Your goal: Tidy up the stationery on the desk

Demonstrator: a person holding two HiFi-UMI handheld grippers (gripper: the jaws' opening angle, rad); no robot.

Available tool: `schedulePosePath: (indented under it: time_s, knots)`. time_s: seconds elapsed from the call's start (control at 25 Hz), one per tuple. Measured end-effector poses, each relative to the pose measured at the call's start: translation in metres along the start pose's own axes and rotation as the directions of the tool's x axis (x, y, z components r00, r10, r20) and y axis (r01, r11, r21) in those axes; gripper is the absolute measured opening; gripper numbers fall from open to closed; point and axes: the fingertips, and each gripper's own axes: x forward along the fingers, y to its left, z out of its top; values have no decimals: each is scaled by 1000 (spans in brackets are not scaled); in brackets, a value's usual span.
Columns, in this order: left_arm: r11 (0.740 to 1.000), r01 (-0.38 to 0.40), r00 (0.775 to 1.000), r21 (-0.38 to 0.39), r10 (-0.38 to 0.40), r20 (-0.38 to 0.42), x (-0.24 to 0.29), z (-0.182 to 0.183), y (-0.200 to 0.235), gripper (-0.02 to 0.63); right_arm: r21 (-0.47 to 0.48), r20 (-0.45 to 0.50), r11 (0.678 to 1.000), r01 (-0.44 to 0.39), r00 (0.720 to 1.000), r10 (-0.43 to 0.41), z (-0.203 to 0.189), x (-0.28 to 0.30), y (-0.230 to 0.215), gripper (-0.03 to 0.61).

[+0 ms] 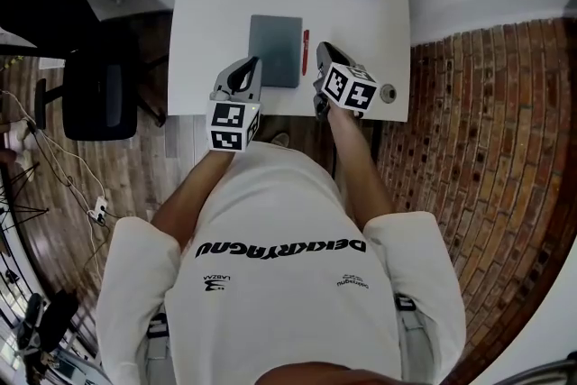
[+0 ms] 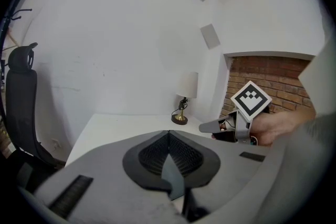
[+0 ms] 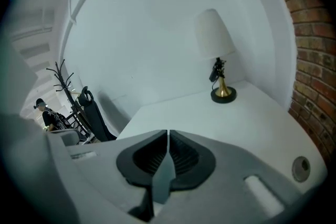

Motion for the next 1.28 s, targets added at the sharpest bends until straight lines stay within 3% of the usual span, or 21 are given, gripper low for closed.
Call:
schedulePosePath:
  time_s: [0.24,0.6,0.84,1.28]
  knots:
    - [1000,18,1000,25,-19,25,-10,13,-10,-2,-108,138,994,-4,990,19,16,-34,29,-2]
    - [996,34,996,79,-40,80,-21,33,-31,-2,-222,296,975,-20,951,87,36,-80,64,-2]
    - [995,35,995,93,-43,95,-27,36,-36,-2,-267,304,963,-38,945,121,23,-92,77,-2]
    - [994,24,995,106,-34,97,-32,32,-37,-2,-255,293,964,-72,945,148,9,-98,77,-3]
